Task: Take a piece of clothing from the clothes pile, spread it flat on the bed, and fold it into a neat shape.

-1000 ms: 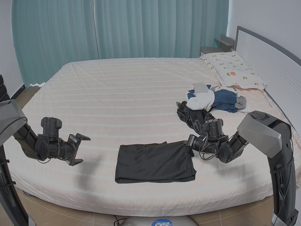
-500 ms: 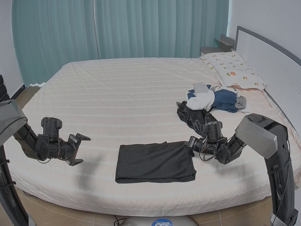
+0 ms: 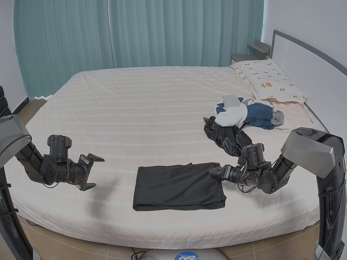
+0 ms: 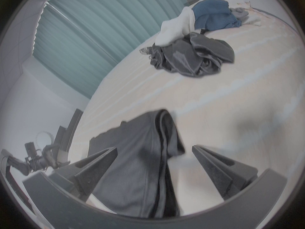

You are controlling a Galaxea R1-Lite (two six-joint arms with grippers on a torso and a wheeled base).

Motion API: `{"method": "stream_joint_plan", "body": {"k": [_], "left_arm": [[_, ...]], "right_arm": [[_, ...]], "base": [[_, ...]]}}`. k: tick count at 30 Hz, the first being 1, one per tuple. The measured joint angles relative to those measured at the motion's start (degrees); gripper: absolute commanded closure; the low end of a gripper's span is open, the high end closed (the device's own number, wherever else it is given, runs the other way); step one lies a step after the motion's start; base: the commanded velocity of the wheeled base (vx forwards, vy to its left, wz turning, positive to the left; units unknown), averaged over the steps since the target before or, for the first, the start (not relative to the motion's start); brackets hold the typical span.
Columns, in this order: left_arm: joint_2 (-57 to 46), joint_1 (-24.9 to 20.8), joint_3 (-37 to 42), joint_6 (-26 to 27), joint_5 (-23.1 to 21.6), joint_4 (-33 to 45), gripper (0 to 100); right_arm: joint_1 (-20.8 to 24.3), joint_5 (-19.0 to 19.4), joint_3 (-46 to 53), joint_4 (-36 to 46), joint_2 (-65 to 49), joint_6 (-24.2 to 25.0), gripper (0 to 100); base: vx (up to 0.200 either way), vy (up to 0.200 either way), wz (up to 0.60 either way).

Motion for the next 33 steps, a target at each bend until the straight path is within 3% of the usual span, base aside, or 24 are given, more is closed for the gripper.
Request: {"method": "stream_joint_plan", "body": {"k": [8,14,15,33], "left_arm": [[0.0,0.0,0.1,0.1,0.0,0.0,0],[0.0,0.0,0.2,0.1,0.0,0.0,0],[0.0,0.0,0.2,0.1,0.0,0.0,0],[0.0,0.0,0.1,0.2,-0.1,0.1,0]], "right_arm": [[2.1,4.5,13.5,-4.1,-6.2,-1.5,0],[4.2,4.8,16.3,-4.7,-7.5,-1.7,0],[4.3,4.8,16.5,-4.4,-7.5,-1.7,100],[3.5,4.5,21.5,-4.1,-9.2,-5.2,100]], "base": [[0.0,0.0,0.0],[0.0,0.0,0.0],[0.0,0.0,0.0],[0.0,0.0,0.0]]}}
